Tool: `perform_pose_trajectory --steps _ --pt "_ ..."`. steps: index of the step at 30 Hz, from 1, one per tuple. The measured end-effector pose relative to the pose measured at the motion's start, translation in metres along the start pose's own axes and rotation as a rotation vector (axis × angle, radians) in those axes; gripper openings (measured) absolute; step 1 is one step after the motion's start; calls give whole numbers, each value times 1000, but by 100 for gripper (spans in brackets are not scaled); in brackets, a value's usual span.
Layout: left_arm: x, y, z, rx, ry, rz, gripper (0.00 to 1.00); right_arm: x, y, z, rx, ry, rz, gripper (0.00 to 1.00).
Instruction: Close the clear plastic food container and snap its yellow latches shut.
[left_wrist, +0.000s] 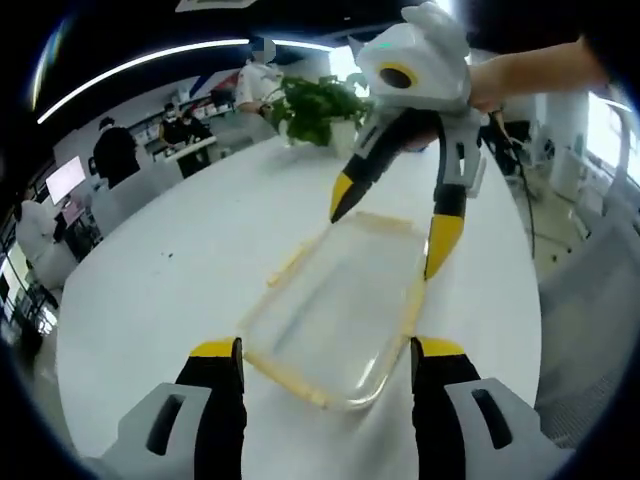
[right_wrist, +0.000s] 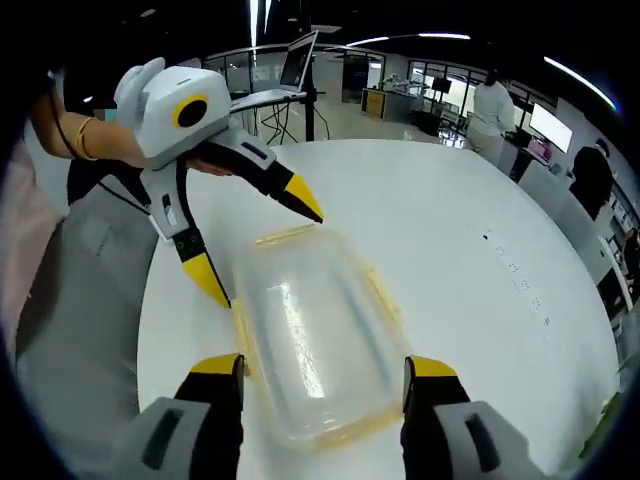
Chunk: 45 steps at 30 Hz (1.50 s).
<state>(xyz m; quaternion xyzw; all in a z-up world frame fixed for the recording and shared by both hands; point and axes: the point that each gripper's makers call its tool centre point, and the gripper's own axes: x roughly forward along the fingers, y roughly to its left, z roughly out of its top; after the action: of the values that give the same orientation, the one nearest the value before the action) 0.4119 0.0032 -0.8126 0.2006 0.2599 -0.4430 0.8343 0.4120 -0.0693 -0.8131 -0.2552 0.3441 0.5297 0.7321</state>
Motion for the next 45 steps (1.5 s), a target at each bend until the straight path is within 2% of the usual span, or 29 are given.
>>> perform_pose_trajectory --steps 9,13,16,20,24,26,27,29,30,31,34,45 --pt "3 8 -6 44 34 10 64 6 -3 7 2 -20 -3 63" --pt "5 15 -9 109 60 23 62 9 -5 10 10 -22 -9 62" --pt "7 18 -11 67 58 -5 63 9 -5 12 -5 -17 1 62" --pt "8 24 -9 75 53 -5 63 12 -11 15 3 -26 -14 62" --pt "10 30 -10 92 61 -3 63 16 -15 20 2 -25 -10 61" --pt "12 38 -11 139 81 13 63 17 -17 21 3 -27 -10 61" --pt "14 39 -9 109 75 4 63 18 -20 23 5 -30 -12 61" --pt "15 42 -8 110 75 1 63 20 -26 28 32 -59 -24 56" --pt "16 44 -7 111 73 2 63 19 -32 28 -6 -48 -47 56" --pt "17 46 -7 108 74 4 63 20 -30 27 15 -43 -34 56" --pt "18 49 -6 115 71 -2 63 24 -30 31 -14 -15 -15 55" --pt "26 64 -3 94 62 22 63 34 -44 42 -19 -33 -8 55"
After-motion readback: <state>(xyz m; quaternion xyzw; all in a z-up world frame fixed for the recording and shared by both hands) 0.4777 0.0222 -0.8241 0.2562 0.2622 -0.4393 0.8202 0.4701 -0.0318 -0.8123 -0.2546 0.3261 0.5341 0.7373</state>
